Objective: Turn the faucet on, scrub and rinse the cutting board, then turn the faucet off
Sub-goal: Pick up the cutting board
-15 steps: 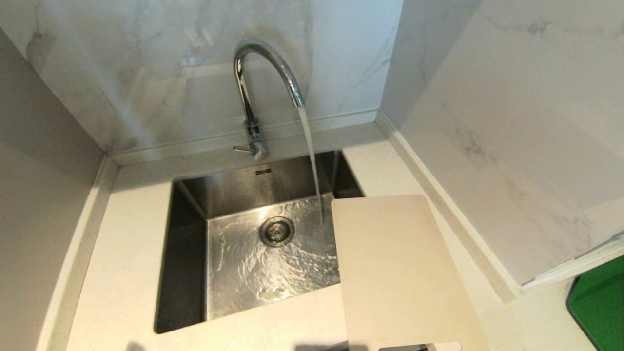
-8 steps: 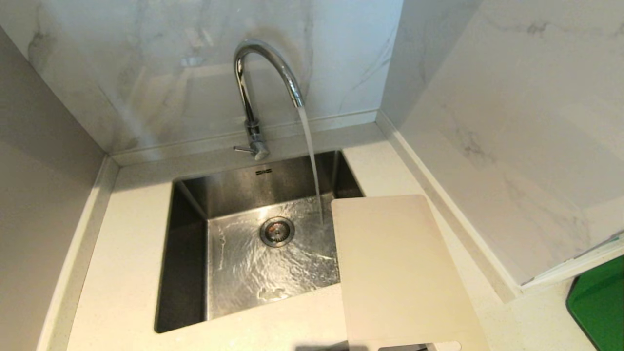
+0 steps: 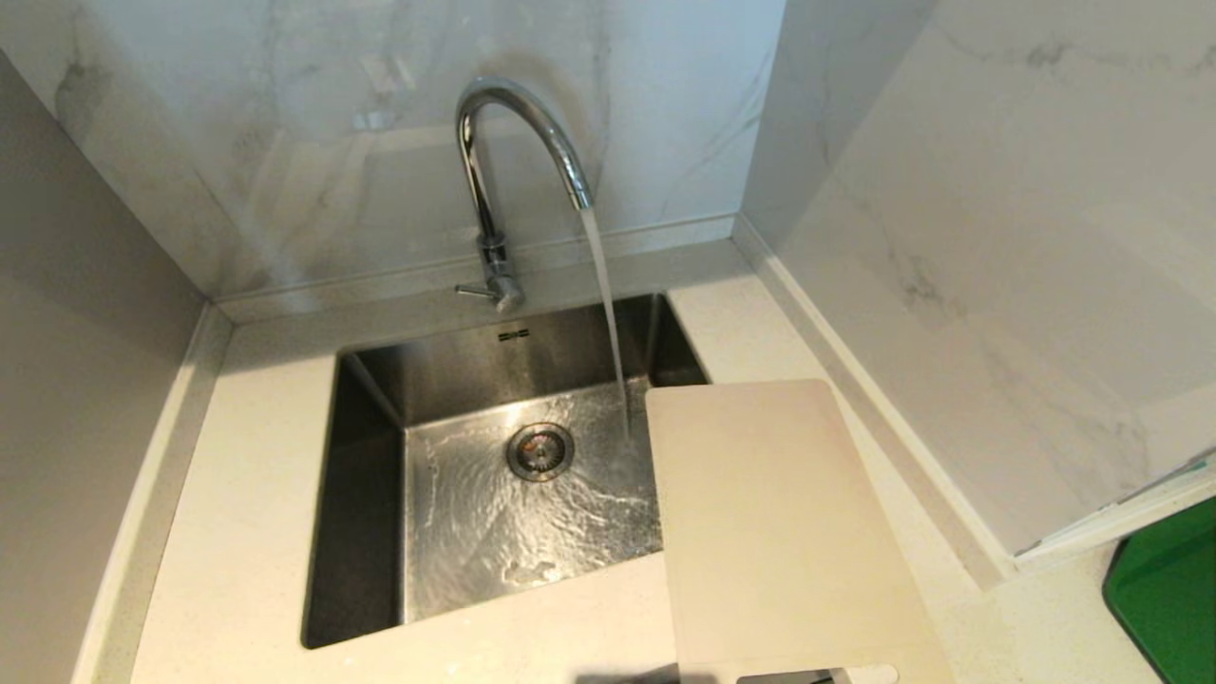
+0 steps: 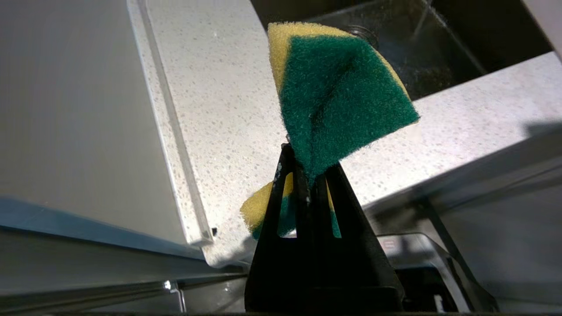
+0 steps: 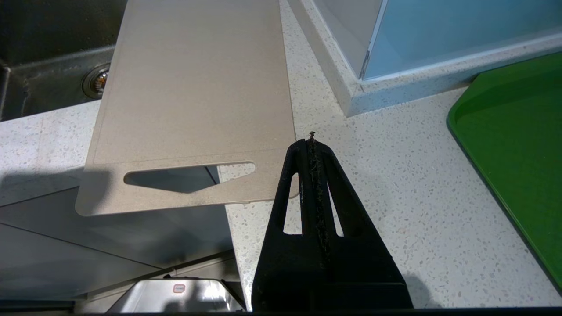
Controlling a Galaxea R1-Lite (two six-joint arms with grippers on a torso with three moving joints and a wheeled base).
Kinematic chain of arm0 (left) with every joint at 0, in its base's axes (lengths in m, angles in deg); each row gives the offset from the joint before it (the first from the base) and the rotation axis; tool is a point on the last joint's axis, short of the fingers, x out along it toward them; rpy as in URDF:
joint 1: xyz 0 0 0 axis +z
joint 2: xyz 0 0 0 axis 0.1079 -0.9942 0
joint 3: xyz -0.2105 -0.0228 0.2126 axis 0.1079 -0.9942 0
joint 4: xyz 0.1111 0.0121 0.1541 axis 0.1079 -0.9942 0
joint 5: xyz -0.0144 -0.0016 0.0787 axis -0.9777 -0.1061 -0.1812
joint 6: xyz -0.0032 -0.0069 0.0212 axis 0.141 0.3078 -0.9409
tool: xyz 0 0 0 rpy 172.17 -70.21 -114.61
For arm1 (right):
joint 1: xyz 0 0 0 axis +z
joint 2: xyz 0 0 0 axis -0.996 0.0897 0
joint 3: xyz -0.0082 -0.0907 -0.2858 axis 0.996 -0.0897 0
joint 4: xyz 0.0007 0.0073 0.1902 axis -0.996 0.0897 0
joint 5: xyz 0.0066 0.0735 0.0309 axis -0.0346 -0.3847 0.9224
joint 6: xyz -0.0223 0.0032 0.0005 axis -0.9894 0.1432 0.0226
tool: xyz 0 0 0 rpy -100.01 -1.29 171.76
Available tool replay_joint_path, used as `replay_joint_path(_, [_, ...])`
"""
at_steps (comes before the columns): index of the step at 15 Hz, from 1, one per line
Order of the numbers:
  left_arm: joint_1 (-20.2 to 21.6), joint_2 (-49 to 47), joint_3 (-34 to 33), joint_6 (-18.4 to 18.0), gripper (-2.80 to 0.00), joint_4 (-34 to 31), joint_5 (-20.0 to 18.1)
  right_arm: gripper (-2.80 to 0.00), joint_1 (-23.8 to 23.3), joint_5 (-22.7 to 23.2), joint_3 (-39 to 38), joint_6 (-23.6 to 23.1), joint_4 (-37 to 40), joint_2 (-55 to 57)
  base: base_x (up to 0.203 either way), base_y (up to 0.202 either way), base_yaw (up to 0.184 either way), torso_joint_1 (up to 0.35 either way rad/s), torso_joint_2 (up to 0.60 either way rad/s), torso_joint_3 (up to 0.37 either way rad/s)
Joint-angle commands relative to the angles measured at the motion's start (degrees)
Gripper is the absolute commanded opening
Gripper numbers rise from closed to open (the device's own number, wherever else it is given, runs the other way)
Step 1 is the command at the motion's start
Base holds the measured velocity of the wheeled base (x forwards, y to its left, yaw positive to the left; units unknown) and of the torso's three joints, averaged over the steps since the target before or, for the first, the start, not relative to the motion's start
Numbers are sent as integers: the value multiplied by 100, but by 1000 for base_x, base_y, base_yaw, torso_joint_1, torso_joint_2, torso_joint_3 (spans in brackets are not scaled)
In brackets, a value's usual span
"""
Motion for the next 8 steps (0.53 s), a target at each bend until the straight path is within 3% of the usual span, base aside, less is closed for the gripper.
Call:
replay_joint_path(1, [-3, 51, -502, -90, -280, 337, 36, -280, 1, 0, -1, 0, -1, -2, 0, 0, 0, 0, 0, 0])
replay_joint_path(3, [-6, 51, -511, 94, -280, 449, 36, -280, -5, 0, 0, 0, -1, -2, 0, 0, 0, 0, 0, 0])
replay_joint_path(5, [-6, 51, -595, 3, -280, 803, 12, -280, -6, 0, 0, 0, -1, -2, 0, 0, 0, 0, 0, 0])
replay_joint_path(8, [-6, 51, -1092, -238, -280, 2027, 32, -280, 2, 0, 0, 0, -1, -2, 0, 0, 0, 0, 0, 0])
